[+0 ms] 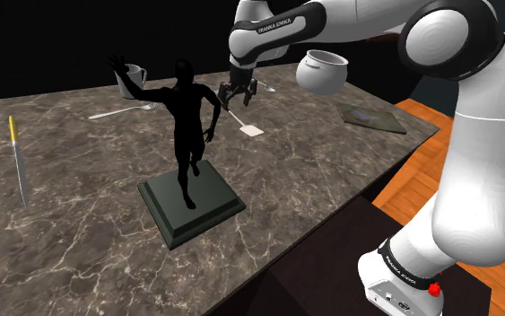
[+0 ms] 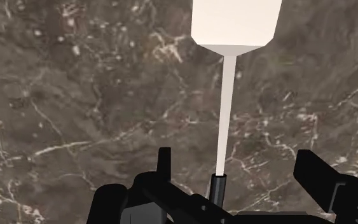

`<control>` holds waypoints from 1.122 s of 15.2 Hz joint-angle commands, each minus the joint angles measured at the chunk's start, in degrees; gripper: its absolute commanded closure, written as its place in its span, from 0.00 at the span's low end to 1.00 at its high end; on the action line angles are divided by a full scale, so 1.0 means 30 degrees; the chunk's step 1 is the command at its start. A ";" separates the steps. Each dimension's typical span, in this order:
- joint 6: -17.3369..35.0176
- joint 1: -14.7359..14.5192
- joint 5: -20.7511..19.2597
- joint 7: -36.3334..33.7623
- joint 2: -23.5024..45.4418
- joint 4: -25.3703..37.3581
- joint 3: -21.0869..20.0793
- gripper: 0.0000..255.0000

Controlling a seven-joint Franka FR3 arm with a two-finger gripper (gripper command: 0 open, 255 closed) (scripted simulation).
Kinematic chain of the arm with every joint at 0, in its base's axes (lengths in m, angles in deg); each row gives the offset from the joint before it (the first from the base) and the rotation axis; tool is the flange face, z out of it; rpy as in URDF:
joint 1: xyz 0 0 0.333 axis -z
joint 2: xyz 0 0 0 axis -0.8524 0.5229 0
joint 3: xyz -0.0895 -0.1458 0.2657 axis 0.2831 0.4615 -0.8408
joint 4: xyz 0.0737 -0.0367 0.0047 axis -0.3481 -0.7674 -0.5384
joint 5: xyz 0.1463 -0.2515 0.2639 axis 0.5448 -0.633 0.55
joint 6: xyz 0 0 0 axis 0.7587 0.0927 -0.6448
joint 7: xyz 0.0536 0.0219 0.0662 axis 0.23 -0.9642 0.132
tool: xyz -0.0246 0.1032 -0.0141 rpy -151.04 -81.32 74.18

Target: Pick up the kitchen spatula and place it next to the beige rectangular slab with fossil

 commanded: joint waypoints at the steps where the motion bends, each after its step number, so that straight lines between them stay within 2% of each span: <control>1: 0.0345 -0.0016 -0.0002 -0.0032 0.0253 -0.0079 -0.0004 0.00; 5: 0.1040 -0.0014 -0.0005 -0.0034 0.0714 -0.0313 -0.0001 0.00; 12: 0.1036 -0.0014 -0.0005 -0.0033 0.0718 -0.0306 -0.0001 0.00; 13: 0.1036 -0.0014 -0.0005 -0.0033 0.0718 -0.0306 -0.0001 1.00; 17: 0.1035 -0.0014 -0.0005 -0.0033 0.0718 -0.0305 -0.0001 1.00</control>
